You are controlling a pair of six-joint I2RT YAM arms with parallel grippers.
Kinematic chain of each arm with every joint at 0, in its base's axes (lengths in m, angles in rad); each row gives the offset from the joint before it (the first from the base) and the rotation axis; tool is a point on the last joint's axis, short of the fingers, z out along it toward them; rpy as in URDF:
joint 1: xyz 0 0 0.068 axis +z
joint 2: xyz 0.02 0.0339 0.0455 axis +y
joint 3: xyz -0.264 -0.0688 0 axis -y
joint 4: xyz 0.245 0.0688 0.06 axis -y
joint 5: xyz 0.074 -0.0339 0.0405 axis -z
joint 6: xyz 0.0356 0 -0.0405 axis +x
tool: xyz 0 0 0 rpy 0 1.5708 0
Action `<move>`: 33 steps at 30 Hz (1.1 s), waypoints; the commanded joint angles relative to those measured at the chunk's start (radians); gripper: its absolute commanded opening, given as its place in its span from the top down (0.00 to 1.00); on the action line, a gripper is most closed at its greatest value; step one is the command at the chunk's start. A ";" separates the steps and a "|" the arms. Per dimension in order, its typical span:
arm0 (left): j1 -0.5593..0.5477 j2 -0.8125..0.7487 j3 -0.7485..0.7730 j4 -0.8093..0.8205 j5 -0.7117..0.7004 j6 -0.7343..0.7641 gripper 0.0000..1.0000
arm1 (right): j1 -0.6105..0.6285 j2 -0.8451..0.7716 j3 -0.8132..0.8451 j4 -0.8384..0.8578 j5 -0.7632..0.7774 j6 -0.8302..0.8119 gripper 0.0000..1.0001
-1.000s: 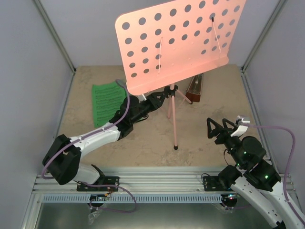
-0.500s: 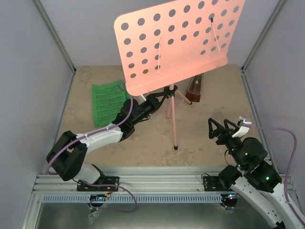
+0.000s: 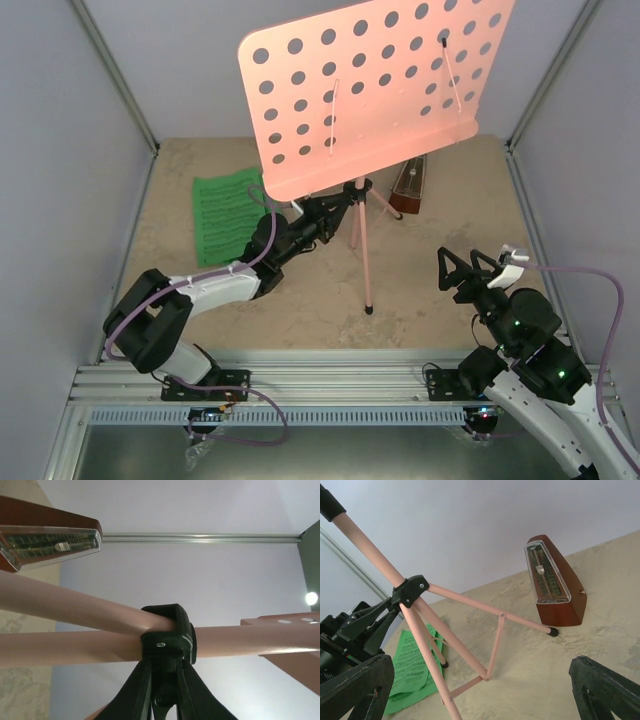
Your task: Pack up the instrument practice props
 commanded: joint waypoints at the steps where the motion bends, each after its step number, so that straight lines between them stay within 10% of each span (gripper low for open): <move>1: 0.004 0.016 -0.035 0.090 -0.004 -0.150 0.88 | -0.004 -0.013 0.004 -0.005 0.028 0.014 0.02; 10: 0.026 -0.063 -0.113 0.153 -0.004 0.080 0.18 | -0.004 -0.022 0.015 -0.024 0.040 0.013 0.02; 21: 0.025 -0.274 -0.299 0.228 -0.005 1.177 0.17 | -0.004 -0.046 0.010 -0.035 0.049 0.017 0.02; 25: -0.086 -0.312 -0.247 0.032 -0.039 1.642 0.18 | -0.004 -0.047 0.012 -0.030 0.049 0.015 0.02; 33: -0.110 -0.278 -0.184 -0.090 -0.145 2.041 0.20 | -0.004 -0.056 0.032 -0.062 0.066 0.008 0.02</move>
